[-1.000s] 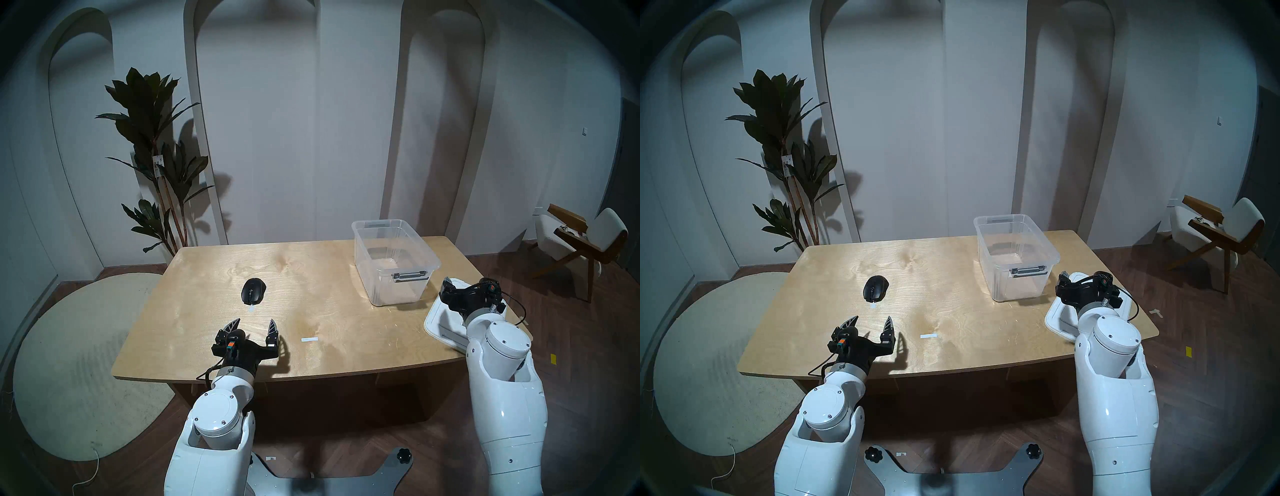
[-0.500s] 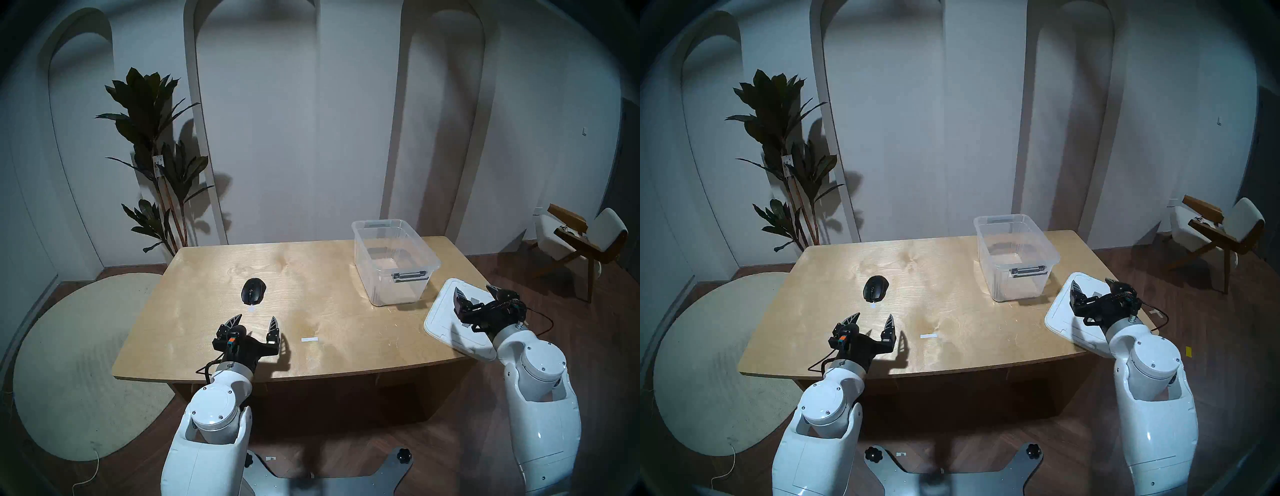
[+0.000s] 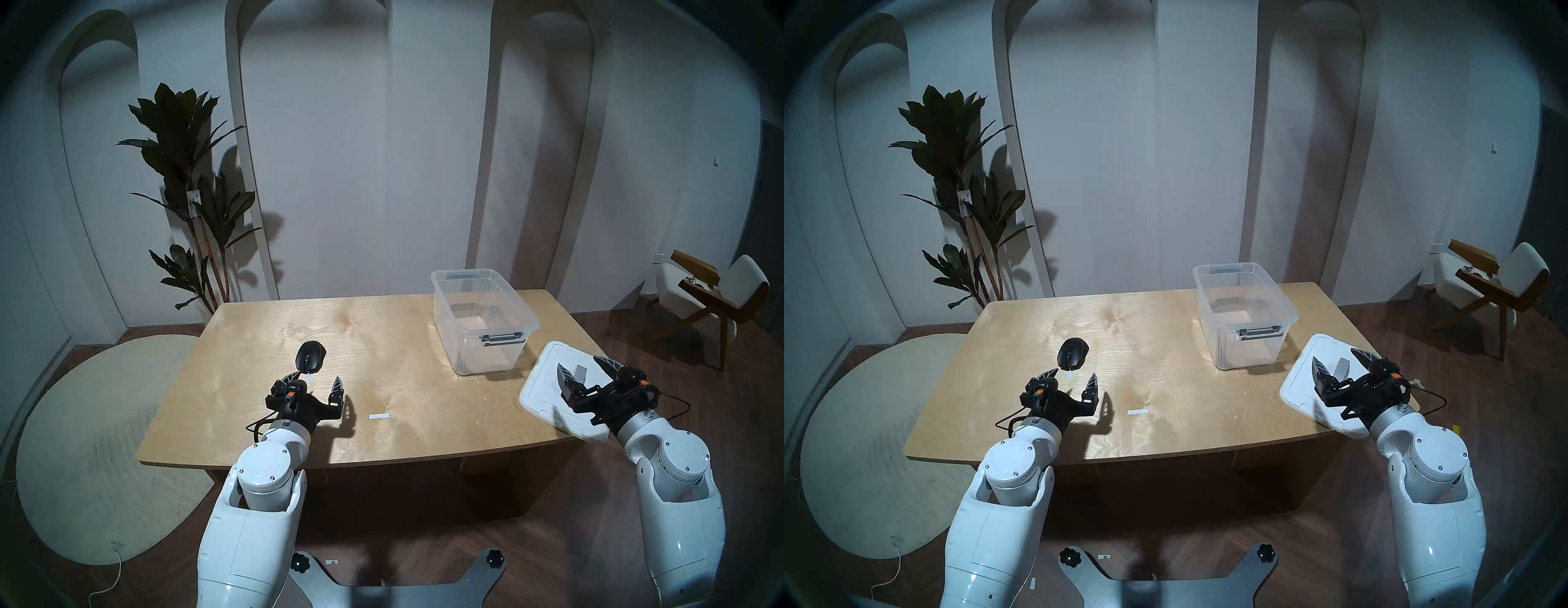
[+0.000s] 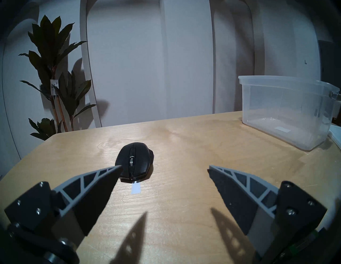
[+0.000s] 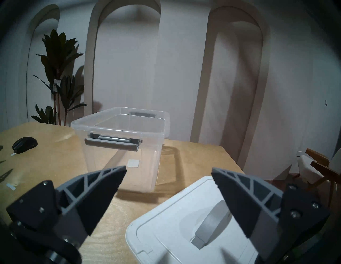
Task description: Open a storage container and put mouse inside
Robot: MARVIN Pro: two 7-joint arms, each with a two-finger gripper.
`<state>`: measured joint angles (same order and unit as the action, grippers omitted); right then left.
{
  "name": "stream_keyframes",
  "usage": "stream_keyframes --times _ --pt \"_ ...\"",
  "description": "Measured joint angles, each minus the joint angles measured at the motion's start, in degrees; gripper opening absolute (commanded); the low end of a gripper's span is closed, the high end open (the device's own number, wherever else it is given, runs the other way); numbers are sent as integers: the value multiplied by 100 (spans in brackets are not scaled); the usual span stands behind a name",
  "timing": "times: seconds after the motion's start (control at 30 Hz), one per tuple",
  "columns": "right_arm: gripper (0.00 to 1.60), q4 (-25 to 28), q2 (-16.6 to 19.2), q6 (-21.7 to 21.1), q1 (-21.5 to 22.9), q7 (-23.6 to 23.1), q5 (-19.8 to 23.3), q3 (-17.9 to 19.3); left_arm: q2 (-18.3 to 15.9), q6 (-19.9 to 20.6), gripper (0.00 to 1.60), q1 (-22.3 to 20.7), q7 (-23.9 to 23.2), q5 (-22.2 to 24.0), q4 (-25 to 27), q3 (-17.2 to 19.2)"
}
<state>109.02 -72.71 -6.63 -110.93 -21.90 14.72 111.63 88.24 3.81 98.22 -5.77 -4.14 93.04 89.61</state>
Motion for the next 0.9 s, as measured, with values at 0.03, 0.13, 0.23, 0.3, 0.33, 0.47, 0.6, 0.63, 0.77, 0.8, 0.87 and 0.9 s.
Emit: stream_keyframes --times 0.03,0.13,0.23,0.3,0.33,0.47,0.6,0.63,0.77,0.8,0.87,0.9 --pt "160 -13 9 35 -10 -46 16 14 2 -4 160 -81 1 -20 -83 -24" --pt "160 -36 20 91 -17 -116 42 36 44 -11 160 -218 59 -49 -248 -49" --pt "160 -55 29 134 -16 -167 60 48 101 44 160 -346 215 -134 -401 -89" --pt "160 -62 30 147 -13 -184 66 53 124 108 160 -397 316 -170 -465 -112" --pt "160 -69 33 161 -8 -204 73 58 158 211 160 -468 490 -212 -562 -153" --pt "160 -82 36 189 -3 -241 80 66 219 317 160 -578 887 -229 -720 -228" --pt "160 -92 37 210 2 -270 84 76 267 354 160 -684 1332 -238 -857 -316" --pt "160 -94 37 214 3 -277 84 77 279 350 160 -714 1458 -238 -896 -342" --pt "160 -100 37 227 7 -296 85 82 317 340 160 -812 1794 -235 -1006 -414" --pt "160 -101 37 229 8 -300 85 83 324 342 160 -833 1824 -228 -1027 -422" --pt "160 -102 37 234 9 -306 85 85 338 355 160 -880 1848 -192 -1079 -434" --pt "160 -103 37 237 9 -309 85 86 344 362 160 -904 1852 -160 -1110 -439"
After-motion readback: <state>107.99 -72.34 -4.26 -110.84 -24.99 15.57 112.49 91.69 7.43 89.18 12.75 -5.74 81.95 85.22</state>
